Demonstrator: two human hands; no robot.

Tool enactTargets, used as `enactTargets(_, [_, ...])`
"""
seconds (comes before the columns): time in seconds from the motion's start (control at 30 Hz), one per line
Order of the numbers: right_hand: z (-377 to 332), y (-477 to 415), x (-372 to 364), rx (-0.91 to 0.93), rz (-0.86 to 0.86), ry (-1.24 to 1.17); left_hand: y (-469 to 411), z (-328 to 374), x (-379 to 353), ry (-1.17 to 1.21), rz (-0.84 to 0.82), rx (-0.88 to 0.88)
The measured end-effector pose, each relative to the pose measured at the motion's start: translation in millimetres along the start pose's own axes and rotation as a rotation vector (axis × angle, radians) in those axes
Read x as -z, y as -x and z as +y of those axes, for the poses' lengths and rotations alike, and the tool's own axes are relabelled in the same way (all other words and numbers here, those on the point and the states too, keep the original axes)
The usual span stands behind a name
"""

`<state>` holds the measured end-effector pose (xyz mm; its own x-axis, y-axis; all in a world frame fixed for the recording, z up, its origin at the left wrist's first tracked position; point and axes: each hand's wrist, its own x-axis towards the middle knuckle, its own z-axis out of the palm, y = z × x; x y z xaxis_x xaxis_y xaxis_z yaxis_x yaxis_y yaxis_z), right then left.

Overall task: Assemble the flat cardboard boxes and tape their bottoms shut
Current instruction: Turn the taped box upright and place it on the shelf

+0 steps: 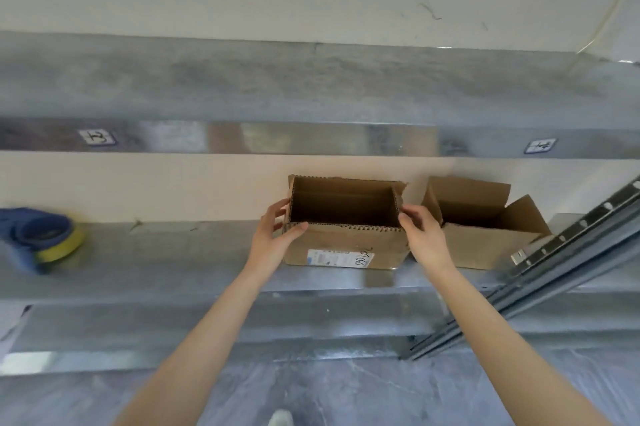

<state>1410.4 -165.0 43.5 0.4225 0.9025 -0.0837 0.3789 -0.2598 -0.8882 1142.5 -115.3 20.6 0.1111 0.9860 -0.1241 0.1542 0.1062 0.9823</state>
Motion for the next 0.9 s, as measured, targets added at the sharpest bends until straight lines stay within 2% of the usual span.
enactTargets(0.2, [-14,0,14,0.066,-0.059,0.038,8,2,-18,0.006,0.021,0.016])
enactTargets(0.4, [-26,-1,30,0.164,-0.062,0.201,10,6,-26,-0.087,0.014,-0.001])
enactTargets(0.5, [-36,-2,25,0.257,-0.03,0.321,9,7,-14,-0.256,0.026,-0.08])
enactTargets(0.6, [-48,-1,9,0.37,-0.031,0.454,12,15,8,-0.516,0.114,-0.191])
enactTargets(0.77, [-91,0,-44,0.479,-0.191,0.615,18,33,68,-0.897,0.299,-0.276])
enactTargets(0.9, [-130,9,-105,0.581,-0.328,0.671,33,42,134,-1.126,0.421,-0.275])
